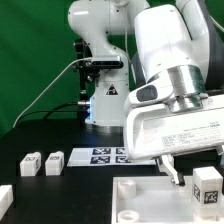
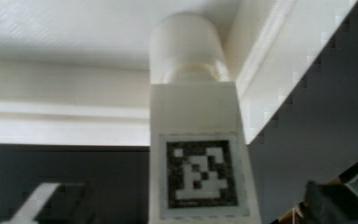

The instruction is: Assemble one leg

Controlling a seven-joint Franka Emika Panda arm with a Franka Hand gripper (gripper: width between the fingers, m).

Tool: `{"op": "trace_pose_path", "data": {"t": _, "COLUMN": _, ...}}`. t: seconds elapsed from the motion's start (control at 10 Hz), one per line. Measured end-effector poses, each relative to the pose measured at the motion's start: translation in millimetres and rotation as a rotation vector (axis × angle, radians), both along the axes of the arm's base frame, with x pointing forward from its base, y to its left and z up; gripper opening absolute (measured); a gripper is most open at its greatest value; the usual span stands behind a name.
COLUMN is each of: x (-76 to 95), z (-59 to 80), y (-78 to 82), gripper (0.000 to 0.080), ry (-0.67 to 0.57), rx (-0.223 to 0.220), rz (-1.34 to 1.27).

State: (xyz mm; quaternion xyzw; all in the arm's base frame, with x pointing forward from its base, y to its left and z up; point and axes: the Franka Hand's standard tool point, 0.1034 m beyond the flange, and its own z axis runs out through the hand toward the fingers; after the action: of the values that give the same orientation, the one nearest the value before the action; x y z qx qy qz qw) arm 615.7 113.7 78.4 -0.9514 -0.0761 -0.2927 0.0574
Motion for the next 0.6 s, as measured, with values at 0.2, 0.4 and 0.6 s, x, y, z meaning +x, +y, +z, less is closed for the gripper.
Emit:
{"op": "trace_pose_path", "data": {"t": 0.2, "x": -0.1, "z": -0.1, "y": 0.0, "gripper": 0.0630, "ry": 0.000, "rx": 0.000, "rz": 0.000}}
{"op": "trace_pose_path", "data": {"t": 0.4, "x": -0.1, "z": -0.2, "y": 0.0, "gripper": 0.0646, "ry": 0.000, "rx": 0.000, "rz": 0.000}}
{"op": "trace_pose_path", "data": {"t": 0.6, "x": -0.1, "z": -0.2, "y": 0.0, "gripper": 0.0649, "ry": 0.000, "rx": 0.000, "rz": 0.000}}
